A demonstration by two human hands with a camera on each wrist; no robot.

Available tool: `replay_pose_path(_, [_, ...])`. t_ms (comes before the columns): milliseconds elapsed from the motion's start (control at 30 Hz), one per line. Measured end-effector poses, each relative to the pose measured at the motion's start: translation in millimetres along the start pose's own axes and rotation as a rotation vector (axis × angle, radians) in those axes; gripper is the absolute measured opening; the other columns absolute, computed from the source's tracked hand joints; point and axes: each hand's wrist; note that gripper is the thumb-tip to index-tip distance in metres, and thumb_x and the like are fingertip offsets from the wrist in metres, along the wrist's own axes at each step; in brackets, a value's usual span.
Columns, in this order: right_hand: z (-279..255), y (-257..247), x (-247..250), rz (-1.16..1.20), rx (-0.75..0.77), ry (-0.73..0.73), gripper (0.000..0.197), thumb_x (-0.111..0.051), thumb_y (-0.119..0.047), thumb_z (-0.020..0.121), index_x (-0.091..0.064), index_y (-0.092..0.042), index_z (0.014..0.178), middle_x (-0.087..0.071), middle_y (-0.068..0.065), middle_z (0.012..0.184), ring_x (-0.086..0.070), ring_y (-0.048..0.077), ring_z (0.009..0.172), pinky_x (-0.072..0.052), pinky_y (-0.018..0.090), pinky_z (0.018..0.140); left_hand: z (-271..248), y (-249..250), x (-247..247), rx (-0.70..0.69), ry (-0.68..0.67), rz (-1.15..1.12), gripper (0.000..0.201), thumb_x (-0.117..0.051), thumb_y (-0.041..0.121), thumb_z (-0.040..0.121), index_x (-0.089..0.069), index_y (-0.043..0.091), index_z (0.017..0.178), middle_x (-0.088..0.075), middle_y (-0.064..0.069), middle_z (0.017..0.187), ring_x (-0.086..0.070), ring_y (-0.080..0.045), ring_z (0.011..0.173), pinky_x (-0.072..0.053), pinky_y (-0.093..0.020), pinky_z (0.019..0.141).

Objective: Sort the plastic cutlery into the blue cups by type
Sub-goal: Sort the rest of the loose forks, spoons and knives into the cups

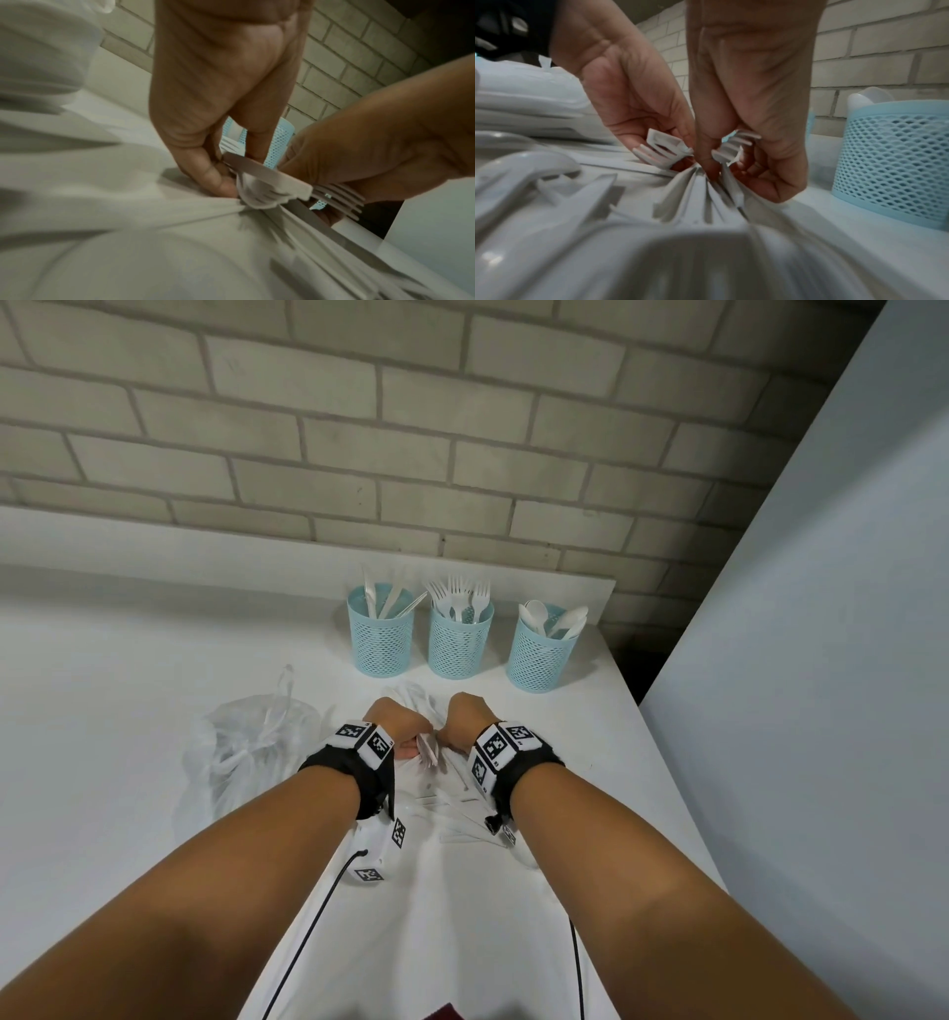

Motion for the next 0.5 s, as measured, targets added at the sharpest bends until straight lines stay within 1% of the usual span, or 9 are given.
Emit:
replay_pose_path(33, [-1.1, 0.8, 0.8, 0.006, 0.008, -0.009, 0.021, -0.062, -0.023, 0.089, -0.053, -0.004, 0.087, -0.060, 0.019, 0.109, -0.059, 0.030, 0.100, -0.043, 0.030, 0.075, 1.0, -1.1, 0.0, -0.004, 0.001, -0.016, 0.019, -0.061, -0.008, 0.081, -0.049, 0.001, 0.069, -0.055, -0.014, 0.068, -0.055, -0.024, 0.061, -0.050, -0.032, 0.062])
replay_pose_path(100, [-1.1, 4.0, 3.7, 0.059, -0.002, -0.020, 0.021, -0.053, -0.023, 0.093, -0.045, -0.006, 0.082, -0.060, 0.021, 0.108, -0.058, 0.032, 0.102, -0.044, 0.032, 0.078, 0.3, -2.8, 0.8, -0.004, 0.000, -0.035, 0.019, -0.060, -0.009, 0.081, -0.049, 0.002, 0.070, -0.054, -0.014, 0.070, -0.056, -0.023, 0.062, -0.052, -0.033, 0.063])
replay_pose_path(167, [-0.2, 10.1, 10.4, 0.114, -0.016, -0.035, 0.022, -0.049, -0.018, 0.093, -0.045, -0.005, 0.075, -0.058, 0.015, 0.089, -0.056, 0.029, 0.092, -0.044, 0.029, 0.068, 2.9, -5.0, 1.7, -0.054, 0.001, 0.026, 0.020, -0.058, -0.004, 0.083, -0.049, 0.005, 0.068, -0.054, -0.011, 0.069, -0.056, -0.021, 0.062, -0.053, -0.032, 0.063])
replay_pose_path(200, [2.2, 13.6, 14.8, 0.145, -0.023, -0.051, 0.018, -0.050, -0.015, 0.090, -0.048, -0.004, 0.076, -0.057, 0.011, 0.083, -0.056, 0.028, 0.088, -0.043, 0.026, 0.063, 2.9, -5.0, 2.2, -0.085, 0.000, 0.064, 0.021, -0.057, -0.002, 0.084, -0.049, 0.006, 0.067, -0.054, -0.009, 0.068, -0.054, -0.019, 0.060, -0.052, -0.030, 0.061])
replay_pose_path(233, [1.5, 15.1, 21.1, 0.178, -0.014, -0.059, 0.013, -0.051, -0.014, 0.089, -0.053, -0.001, 0.086, -0.059, 0.010, 0.084, -0.057, 0.028, 0.088, -0.044, 0.025, 0.063, 2.4, -4.5, 2.5, -0.121, 0.008, 0.080, 0.022, -0.055, 0.000, 0.086, -0.050, 0.007, 0.066, -0.054, -0.007, 0.065, -0.053, -0.017, 0.058, -0.049, -0.028, 0.059])
replay_pose_path(300, [1.8, 16.5, 33.3, 0.320, -0.001, -0.080, 0.025, -0.049, -0.013, 0.093, -0.055, 0.004, 0.111, -0.064, 0.016, 0.098, -0.061, 0.028, 0.088, -0.051, 0.035, 0.077, 1.2, -2.4, 2.5, -0.187, 0.002, 0.020, 0.023, -0.050, 0.003, 0.092, -0.051, 0.006, 0.069, -0.056, -0.005, 0.057, -0.051, -0.017, 0.057, -0.044, -0.028, 0.061])
replay_pose_path(333, [1.0, 15.7, 39.7, 0.456, -0.002, -0.109, 0.028, -0.046, -0.011, 0.096, -0.052, 0.005, 0.118, -0.064, 0.019, 0.102, -0.062, 0.029, 0.090, -0.053, 0.041, 0.082, 0.5, -0.9, 2.0, -0.207, -0.005, -0.050, 0.021, -0.048, 0.005, 0.094, -0.051, 0.005, 0.073, -0.057, -0.006, 0.056, -0.051, -0.019, 0.058, -0.043, -0.030, 0.062])
replay_pose_path(433, [-4.0, 10.9, 57.8, 0.755, 0.037, -0.095, 0.030, -0.041, -0.004, 0.098, -0.045, 0.010, 0.124, -0.061, 0.029, 0.113, -0.063, 0.036, 0.102, -0.055, 0.043, 0.081, -8.1, 4.3, -0.4, -0.260, -0.048, -0.221, 0.013, -0.044, 0.007, 0.098, -0.051, 0.001, 0.088, -0.055, -0.012, 0.070, -0.052, -0.022, 0.061, -0.043, -0.030, 0.059])
replay_pose_path(500, [-4.3, 9.6, 65.1, 0.900, 0.068, -0.085, 0.028, -0.040, -0.002, 0.098, -0.045, 0.011, 0.122, -0.060, 0.030, 0.116, -0.064, 0.038, 0.099, -0.054, 0.042, 0.084, -15.0, 6.6, -3.2, -0.308, -0.107, -0.243, 0.017, -0.043, 0.009, 0.098, -0.054, -0.001, 0.106, -0.058, -0.011, 0.078, -0.055, -0.020, 0.065, -0.046, -0.027, 0.059])
Point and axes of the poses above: each hand's wrist, its own z-axis towards the middle knuckle, its own x-axis out of the back of the hand, y = z × x
